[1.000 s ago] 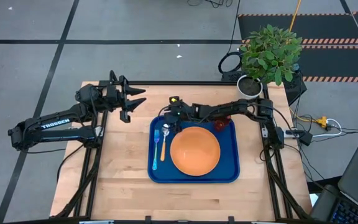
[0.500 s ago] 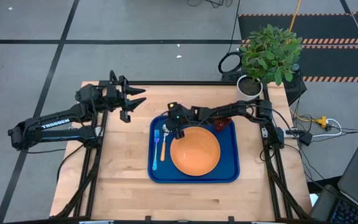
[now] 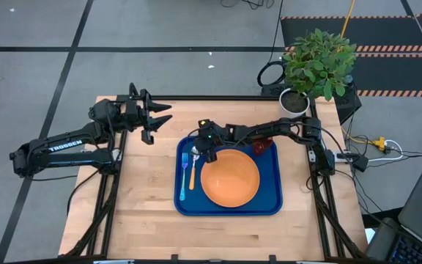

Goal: Pick and place plate/cup/fork/spoon on tray
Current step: Put the orange fork to the right of the blue fork on the blue tray

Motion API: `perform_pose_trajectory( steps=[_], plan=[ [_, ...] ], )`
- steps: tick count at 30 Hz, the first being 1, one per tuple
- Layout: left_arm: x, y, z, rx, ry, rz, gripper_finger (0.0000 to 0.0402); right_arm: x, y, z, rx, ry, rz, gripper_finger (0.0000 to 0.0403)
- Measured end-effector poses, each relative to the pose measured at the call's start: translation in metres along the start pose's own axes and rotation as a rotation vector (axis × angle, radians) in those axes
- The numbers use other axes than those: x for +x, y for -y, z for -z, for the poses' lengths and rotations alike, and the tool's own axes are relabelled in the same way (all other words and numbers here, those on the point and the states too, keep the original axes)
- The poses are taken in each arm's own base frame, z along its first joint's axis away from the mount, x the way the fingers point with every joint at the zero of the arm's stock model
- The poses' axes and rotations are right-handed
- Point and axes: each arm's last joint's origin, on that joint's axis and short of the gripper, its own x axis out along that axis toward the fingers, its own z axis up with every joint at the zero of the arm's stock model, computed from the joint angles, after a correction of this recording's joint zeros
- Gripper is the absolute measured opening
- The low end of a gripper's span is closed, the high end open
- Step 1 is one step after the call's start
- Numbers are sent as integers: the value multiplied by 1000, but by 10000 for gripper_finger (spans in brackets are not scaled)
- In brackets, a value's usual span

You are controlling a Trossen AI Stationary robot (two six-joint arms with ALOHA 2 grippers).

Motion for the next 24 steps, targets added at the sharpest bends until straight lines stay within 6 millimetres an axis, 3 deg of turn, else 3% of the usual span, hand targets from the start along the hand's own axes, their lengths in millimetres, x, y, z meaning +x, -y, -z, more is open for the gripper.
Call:
perform_pose_trajectory(
  steps=[12, 24],
  plan=[
    [0, 0, 0, 1, 3, -1, 161, 14, -8, 10, 0, -27, -19, 169],
    [0, 0, 0, 0, 0, 0, 161, 14, -7, 9, 1, -14, -10, 169]
  ],
)
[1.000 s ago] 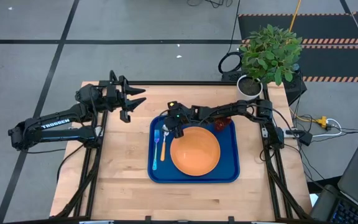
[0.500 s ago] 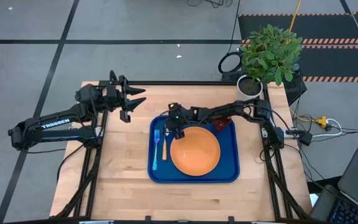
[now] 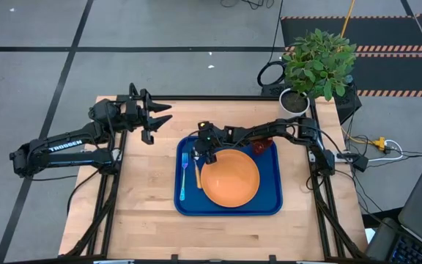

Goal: Pick and place plate/cup/fork/spoon on tray
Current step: Put the orange fork to the right of the blue fork on the blue tray, then adjust the orange plate on the blue tray

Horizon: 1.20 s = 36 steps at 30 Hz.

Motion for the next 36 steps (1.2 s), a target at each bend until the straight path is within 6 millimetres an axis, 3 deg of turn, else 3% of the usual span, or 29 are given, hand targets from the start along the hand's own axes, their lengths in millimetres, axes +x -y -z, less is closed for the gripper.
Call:
perform_pose_trajectory(
  steps=[12, 24, 36],
  plan=[
    [0, 0, 0, 0, -1, 0, 161, -2, -7, -3, -13, -15, -25, 169],
    [0, 0, 0, 0, -1, 0, 161, -14, 0, -22, -11, 68, 77, 169],
    [0, 0, 0, -2, -1, 0, 161, -20, -27, -15, -38, -109, -94, 169]
  ],
)
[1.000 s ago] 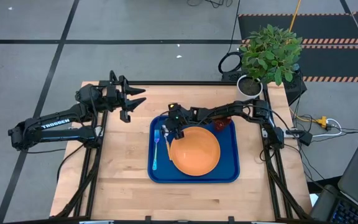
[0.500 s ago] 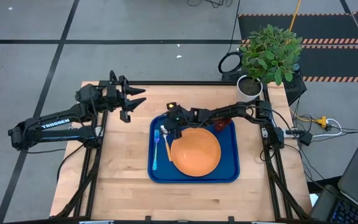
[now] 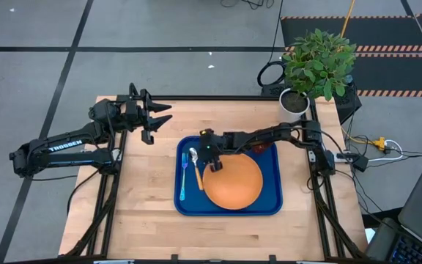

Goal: Pick and place plate/cup/fork/spoon on tray
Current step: Adjust the orange plate on the blue tray

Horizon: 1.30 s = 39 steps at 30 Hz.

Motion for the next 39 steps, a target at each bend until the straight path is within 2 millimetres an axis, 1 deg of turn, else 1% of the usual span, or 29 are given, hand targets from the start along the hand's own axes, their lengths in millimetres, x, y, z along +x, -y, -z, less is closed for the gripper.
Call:
perform_pose_trajectory(
  steps=[2, 4, 9, 12, 14, 17, 19, 23, 26, 28, 31, 33, 36, 39],
  plan=[
    [0, 0, 0, 1, 0, 0, 161, -7, -5, -2, -13, -50, -27, 169],
    [0, 0, 0, 1, 0, 0, 161, -15, -5, -9, -11, -57, -12, 169],
    [0, 0, 0, -1, -1, 1, 161, -46, 2, -25, -3, -20, 73, 169],
    [0, 0, 0, -3, -1, 1, 161, -66, 4, -32, 18, -13, 95, 169],
    [0, 0, 0, -3, -1, 1, 161, -80, 4, -33, 48, -25, 80, 169],
    [0, 0, 1, -6, -9, 1, 161, -94, 0, -31, 104, -57, 52, 169],
    [0, 0, 1, -7, -11, 1, 161, -101, -9, -24, 119, -107, -15, 169],
    [0, 0, 1, -8, -10, 1, 161, -106, -32, -8, 139, -176, -149, 169],
    [0, 0, 1, -25, -9, 2, 161, -103, -47, 4, 158, -238, -193, 169],
    [0, 0, 1, -26, -9, 2, 161, -101, -57, 13, 174, -271, -216, 169],
    [0, 0, 0, -31, -5, 2, 161, -93, -72, 27, 207, -269, -279, 169],
    [0, 0, 0, -30, -2, 2, 161, -89, -80, 37, 219, -284, -292, 169],
    [0, 0, 0, -30, -2, 2, 161, -86, -86, 49, 242, -306, -292, 169],
    [0, 0, 0, -27, -3, 2, 161, -84, -87, 56, 265, -324, -291, 169]
  ],
)
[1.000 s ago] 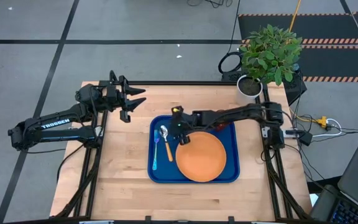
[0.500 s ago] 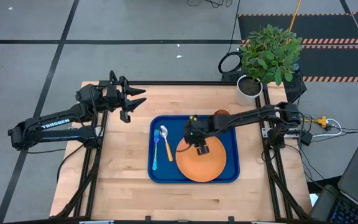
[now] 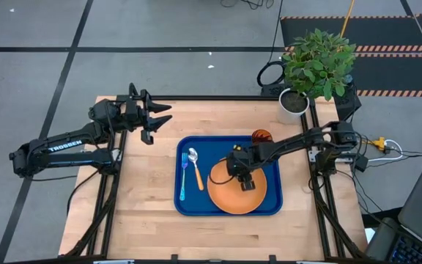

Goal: Pick and place plate/cup/fork/spoon on tray
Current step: Adjust the orange plate on the blue tray

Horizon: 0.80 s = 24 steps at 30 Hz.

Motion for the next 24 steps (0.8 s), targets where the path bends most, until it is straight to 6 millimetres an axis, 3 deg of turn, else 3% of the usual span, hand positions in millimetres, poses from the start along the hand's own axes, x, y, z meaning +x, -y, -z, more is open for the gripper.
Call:
perform_pose_trajectory(
  steps=[24],
  plan=[
    [0, 0, 0, -3, 1, 0, 161, -3, 18, 4, -11, -13, 100, 169]
  ],
)
